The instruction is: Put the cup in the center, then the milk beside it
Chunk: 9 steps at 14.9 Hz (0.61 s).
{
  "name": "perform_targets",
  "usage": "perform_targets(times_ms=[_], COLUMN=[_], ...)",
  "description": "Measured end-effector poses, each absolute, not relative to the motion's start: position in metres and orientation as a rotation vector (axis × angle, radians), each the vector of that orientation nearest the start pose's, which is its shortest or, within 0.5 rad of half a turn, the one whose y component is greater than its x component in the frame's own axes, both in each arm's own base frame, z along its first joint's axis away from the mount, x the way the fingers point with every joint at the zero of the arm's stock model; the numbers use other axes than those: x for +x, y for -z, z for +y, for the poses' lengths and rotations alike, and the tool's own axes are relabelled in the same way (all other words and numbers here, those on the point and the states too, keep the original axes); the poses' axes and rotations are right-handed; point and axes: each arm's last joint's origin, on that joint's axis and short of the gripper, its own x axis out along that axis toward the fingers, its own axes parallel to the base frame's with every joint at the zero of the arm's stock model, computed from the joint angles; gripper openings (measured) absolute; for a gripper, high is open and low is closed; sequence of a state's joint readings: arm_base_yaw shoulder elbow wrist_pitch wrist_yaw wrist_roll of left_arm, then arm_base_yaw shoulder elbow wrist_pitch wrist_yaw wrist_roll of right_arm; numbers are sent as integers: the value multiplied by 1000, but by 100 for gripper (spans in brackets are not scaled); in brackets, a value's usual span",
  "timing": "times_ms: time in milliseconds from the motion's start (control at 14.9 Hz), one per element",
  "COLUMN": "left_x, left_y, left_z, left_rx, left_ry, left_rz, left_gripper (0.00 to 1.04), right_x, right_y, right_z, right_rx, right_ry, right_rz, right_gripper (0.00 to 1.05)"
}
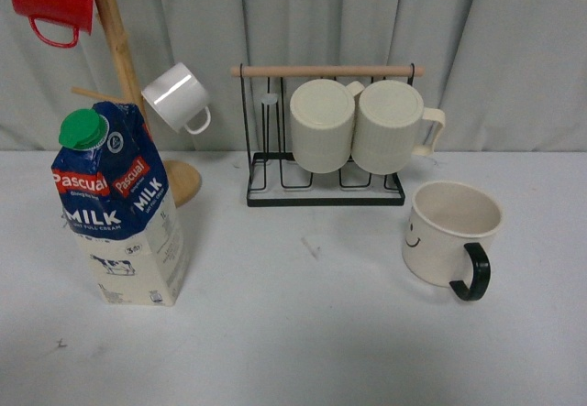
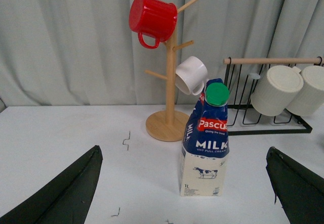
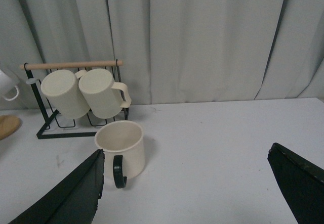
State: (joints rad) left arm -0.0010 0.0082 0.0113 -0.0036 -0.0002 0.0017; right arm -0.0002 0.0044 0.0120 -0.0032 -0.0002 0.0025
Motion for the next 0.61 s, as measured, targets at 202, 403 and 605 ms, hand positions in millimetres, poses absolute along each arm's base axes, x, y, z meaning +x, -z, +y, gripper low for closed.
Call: perform_targets(times_ms=[202, 403, 605], left_x=[98, 98, 98], left_y=[-166, -166, -166], left_z=[0, 0, 0], left_rx=[2, 2, 2], left_ry=[1, 1, 1], left_rz=[1, 1, 1], left_gripper=[98, 98, 98], right_x=[97, 97, 97], right_y=[-167, -167, -167], right_z=[0, 0, 0], right_rx=[2, 2, 2], right_ry=[0, 0, 0], right_rz=[-4, -4, -4], right_gripper=[98, 98, 98])
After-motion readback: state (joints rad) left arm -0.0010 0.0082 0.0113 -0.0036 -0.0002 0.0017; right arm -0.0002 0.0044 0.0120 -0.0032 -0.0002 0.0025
